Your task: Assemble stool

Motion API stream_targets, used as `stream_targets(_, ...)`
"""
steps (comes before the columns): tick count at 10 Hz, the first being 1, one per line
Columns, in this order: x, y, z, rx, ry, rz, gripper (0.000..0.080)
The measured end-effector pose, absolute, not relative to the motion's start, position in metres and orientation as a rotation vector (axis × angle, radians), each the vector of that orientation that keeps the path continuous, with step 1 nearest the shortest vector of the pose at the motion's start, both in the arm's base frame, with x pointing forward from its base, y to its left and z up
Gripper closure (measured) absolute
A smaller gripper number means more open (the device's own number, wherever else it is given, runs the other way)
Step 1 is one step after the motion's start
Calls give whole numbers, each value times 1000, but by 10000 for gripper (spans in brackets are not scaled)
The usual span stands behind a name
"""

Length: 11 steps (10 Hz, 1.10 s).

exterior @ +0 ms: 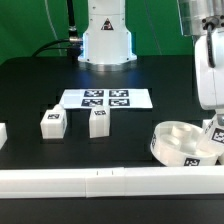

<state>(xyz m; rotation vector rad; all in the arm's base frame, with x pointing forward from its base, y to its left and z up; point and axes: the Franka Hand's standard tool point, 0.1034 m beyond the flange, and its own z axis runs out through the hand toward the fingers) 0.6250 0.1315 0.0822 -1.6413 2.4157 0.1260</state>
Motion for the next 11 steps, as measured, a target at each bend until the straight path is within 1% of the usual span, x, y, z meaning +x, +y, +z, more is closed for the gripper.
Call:
stream_targets(1, 627, 131, 90, -1687, 2369, 111, 387)
stream_targets(2, 629, 127, 101, -1750, 2300, 87, 217)
stream_targets(3, 630, 115, 111, -1790, 2235, 68, 164)
stream_targets(5, 636, 88, 132, -1781, 2208, 73, 154)
stream_targets(7, 634, 95, 126, -1798, 2201, 72, 151)
stream_targets(9, 634, 95, 125, -1810, 2194, 72, 151)
stream_targets(10, 626, 95, 120, -2032, 2059, 85, 151)
stream_targets(11, 624, 88, 120, -2183, 1920, 87, 151)
